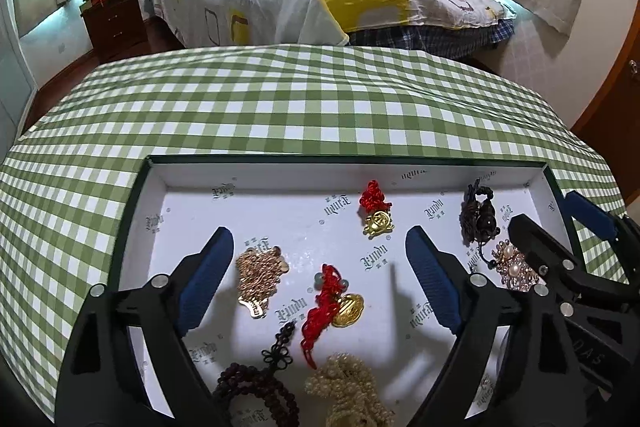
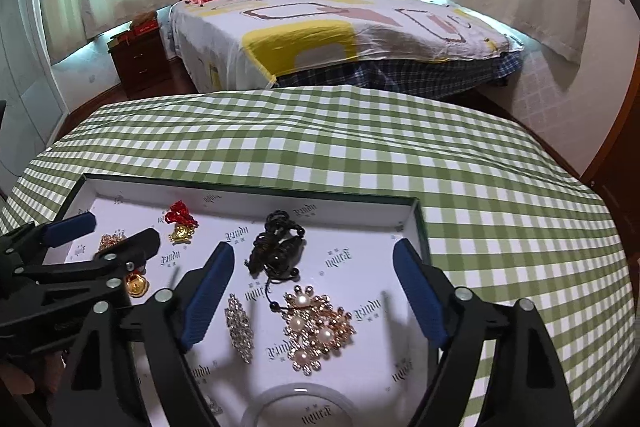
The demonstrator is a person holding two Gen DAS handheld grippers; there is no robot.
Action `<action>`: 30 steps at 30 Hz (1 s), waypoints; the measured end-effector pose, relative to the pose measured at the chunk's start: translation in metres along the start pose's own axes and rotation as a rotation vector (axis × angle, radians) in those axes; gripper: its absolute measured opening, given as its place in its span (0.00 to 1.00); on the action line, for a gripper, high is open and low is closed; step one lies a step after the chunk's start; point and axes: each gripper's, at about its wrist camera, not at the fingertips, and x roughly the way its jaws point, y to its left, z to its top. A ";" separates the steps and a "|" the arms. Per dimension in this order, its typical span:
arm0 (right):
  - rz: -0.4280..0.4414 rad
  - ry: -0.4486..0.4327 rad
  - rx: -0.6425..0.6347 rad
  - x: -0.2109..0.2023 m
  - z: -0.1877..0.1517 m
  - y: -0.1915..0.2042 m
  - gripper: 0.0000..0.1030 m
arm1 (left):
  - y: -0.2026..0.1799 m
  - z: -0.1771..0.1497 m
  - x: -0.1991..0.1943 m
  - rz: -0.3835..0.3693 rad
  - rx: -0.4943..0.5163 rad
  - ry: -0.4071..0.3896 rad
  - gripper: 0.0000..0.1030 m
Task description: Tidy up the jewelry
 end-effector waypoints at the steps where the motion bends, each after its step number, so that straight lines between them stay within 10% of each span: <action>1: -0.004 -0.003 0.000 -0.002 -0.001 0.000 0.79 | 0.001 -0.002 -0.003 0.000 -0.001 -0.009 0.86; 30: -0.046 -0.153 0.039 -0.112 -0.063 0.011 0.82 | 0.024 -0.082 -0.147 0.121 0.049 -0.206 0.91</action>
